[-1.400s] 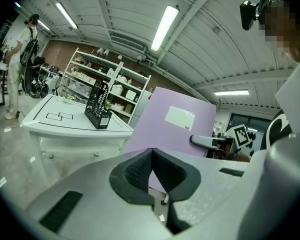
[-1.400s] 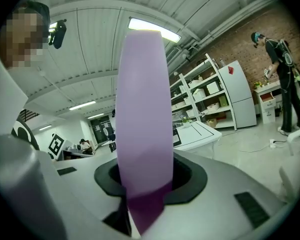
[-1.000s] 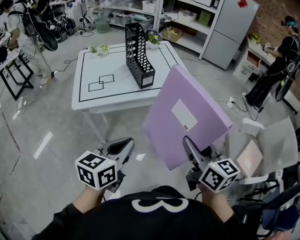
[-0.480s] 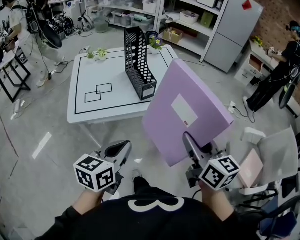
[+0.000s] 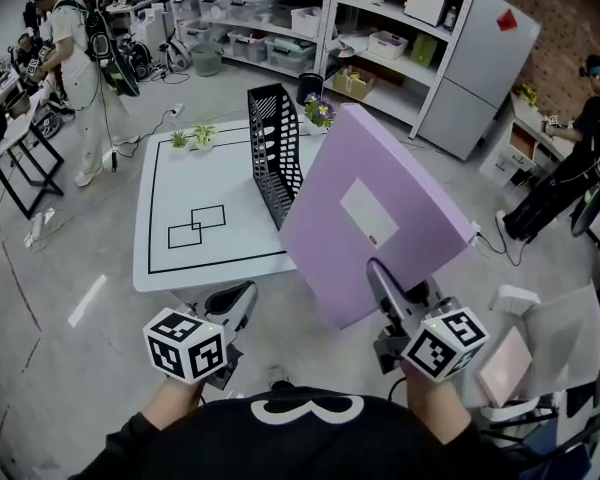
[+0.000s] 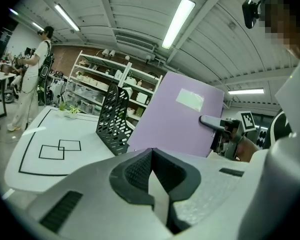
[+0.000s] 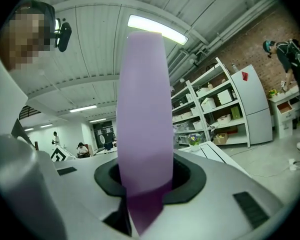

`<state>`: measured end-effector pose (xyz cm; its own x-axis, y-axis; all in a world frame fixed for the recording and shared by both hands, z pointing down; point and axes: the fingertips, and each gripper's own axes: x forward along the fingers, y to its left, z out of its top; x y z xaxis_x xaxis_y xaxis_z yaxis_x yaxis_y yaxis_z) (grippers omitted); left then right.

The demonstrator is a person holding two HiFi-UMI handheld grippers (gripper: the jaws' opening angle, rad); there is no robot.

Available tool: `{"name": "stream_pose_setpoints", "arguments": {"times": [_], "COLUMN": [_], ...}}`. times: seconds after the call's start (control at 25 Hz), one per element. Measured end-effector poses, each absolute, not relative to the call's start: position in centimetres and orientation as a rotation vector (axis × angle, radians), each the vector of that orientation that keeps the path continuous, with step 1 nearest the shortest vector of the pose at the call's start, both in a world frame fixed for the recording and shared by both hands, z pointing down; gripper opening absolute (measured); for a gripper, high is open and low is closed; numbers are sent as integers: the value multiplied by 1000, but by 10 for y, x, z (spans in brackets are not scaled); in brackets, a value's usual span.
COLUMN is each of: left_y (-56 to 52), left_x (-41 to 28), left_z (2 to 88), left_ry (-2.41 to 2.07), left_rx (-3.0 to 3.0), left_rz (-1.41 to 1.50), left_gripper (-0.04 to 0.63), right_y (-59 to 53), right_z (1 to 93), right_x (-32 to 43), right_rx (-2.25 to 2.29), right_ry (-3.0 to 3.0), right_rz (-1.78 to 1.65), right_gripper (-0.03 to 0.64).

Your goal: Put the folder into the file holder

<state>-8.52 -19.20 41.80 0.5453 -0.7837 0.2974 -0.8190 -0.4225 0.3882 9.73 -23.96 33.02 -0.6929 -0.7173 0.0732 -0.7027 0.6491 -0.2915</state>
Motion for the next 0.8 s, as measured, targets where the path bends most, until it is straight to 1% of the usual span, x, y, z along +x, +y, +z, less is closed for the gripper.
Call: {"name": "stream_pose_setpoints", "arguments": {"times": [0.36,0.8], "left_y": [-248,-285], "left_x": [-116,-160], "left_z": [402,392], "left_ry": [-1370,-1355], "left_rx": [2309,2308], "left_rz": [82,69], "left_gripper": [5,5], "right_y": [-301,-358], "right_z": [285,256], "right_x": [69,29], "right_rx": [-1132,-1248], "right_ry": [2831,2802], "right_rz": [-330,-225], "right_gripper": [143,143]}}
